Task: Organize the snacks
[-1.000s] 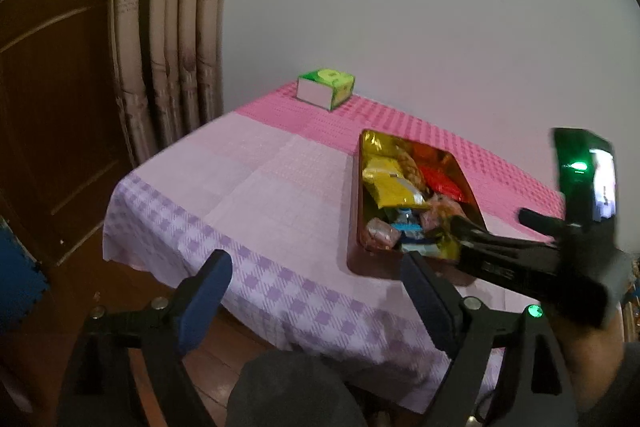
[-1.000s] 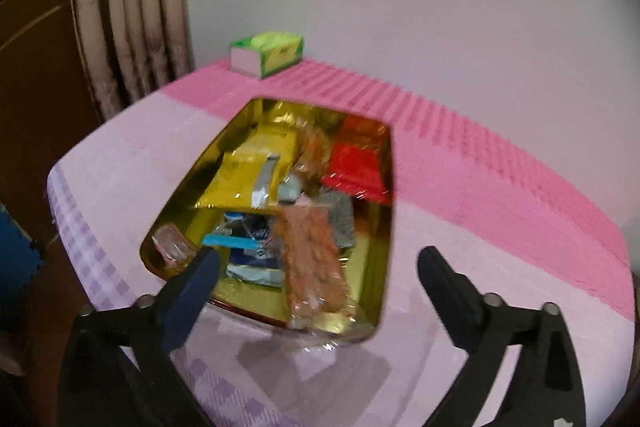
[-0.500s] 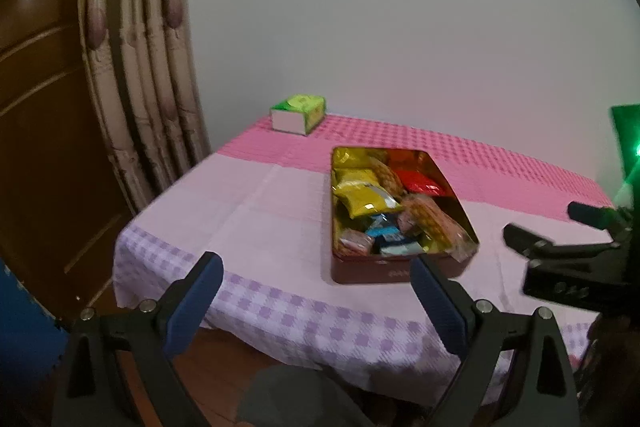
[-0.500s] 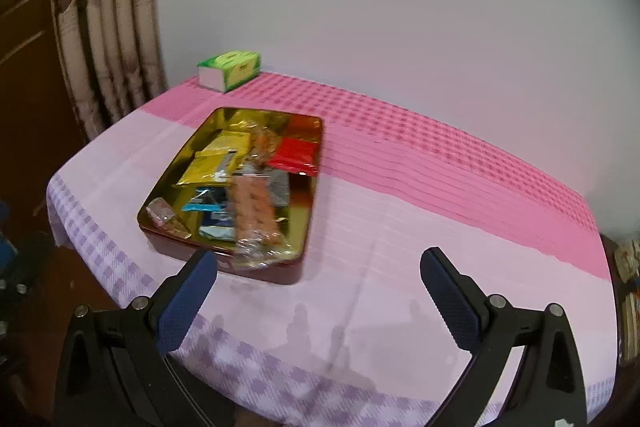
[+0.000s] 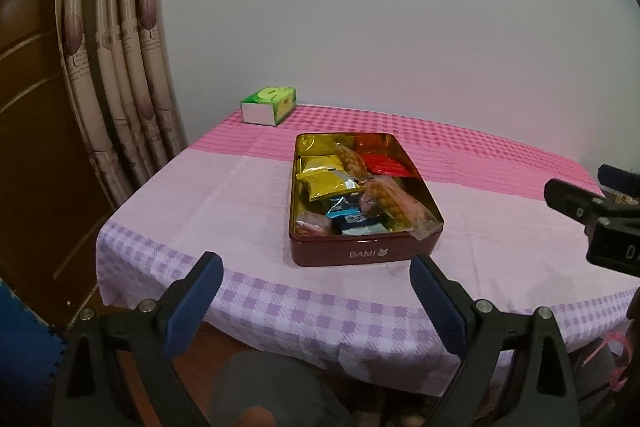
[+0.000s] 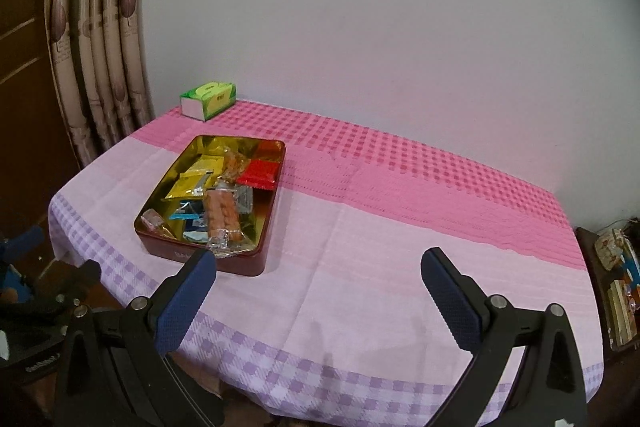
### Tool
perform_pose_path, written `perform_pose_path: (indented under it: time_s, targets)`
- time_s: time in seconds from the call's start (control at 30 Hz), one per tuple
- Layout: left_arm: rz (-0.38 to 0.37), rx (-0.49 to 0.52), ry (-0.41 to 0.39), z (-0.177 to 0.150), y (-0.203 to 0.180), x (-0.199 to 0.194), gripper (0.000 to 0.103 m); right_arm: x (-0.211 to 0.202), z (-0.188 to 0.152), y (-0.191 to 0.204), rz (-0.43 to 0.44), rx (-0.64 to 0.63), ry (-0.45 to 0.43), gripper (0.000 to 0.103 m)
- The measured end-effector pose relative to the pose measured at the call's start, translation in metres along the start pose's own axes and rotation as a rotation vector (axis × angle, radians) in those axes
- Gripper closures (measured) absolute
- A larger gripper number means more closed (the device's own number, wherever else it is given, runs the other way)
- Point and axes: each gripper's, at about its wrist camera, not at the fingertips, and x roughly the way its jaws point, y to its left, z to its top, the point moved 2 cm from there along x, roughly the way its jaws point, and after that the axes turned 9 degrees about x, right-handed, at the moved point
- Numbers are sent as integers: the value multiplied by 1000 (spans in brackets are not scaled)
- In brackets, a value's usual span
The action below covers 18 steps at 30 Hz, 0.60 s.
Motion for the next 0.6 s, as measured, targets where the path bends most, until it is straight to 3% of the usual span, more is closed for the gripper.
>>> perform_pose_path:
  time_s: [0.17,0.3,0.6]
  targets:
    - [-9,14,3,-1,-8,1,7,-5,-1,1,-3,-21,-11,1]
    - [40,2,-24,0,-7,-5,7,-6,-1,3,-1,-23,-17,1]
    - [24,23,-55,3,-12,-13,7,-6,-4,6,1,-28,-17,1]
